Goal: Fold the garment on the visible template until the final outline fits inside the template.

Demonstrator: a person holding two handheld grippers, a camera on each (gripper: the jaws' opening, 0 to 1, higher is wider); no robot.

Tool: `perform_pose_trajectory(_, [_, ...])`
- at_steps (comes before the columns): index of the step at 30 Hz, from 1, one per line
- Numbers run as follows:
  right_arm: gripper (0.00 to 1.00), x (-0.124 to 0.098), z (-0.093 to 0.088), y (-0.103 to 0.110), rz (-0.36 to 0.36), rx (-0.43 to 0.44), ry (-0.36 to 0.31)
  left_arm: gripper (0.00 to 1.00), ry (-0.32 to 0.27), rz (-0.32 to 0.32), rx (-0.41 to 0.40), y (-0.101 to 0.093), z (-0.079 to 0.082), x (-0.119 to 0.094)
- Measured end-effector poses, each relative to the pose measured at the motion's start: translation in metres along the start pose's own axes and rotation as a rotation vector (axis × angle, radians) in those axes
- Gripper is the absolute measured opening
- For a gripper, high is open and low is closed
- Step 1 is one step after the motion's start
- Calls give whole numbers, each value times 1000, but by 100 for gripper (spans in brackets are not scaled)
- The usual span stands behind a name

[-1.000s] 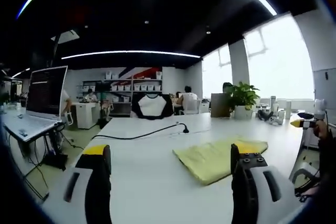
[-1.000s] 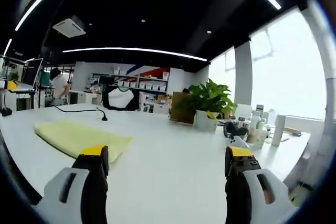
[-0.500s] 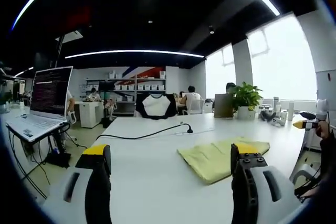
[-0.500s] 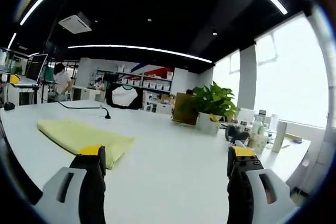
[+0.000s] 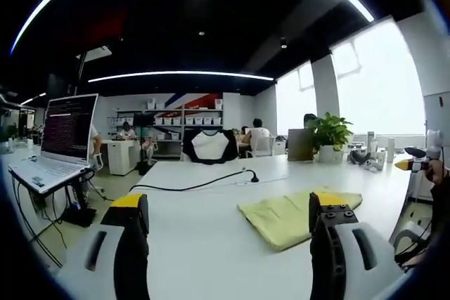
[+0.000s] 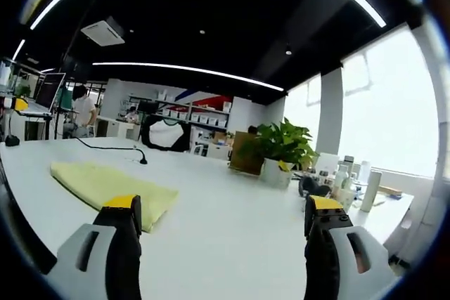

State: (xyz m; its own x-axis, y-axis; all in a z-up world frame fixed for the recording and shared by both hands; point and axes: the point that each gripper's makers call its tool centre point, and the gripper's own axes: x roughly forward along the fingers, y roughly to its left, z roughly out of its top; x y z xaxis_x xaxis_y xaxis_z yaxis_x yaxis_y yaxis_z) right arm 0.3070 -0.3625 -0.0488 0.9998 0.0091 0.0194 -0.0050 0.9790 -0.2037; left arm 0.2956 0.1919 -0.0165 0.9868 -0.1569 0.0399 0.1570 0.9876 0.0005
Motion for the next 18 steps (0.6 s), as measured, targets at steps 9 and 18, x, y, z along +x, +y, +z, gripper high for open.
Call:
perform_pose_trajectory(9, [99,5,-3,12,22,-18,13,100,-15,12,10,6,2,-5])
perform_pose_trajectory(18, [99,4,-2,28,57,-24,17,100,-4,32,4,18,-2,-9])
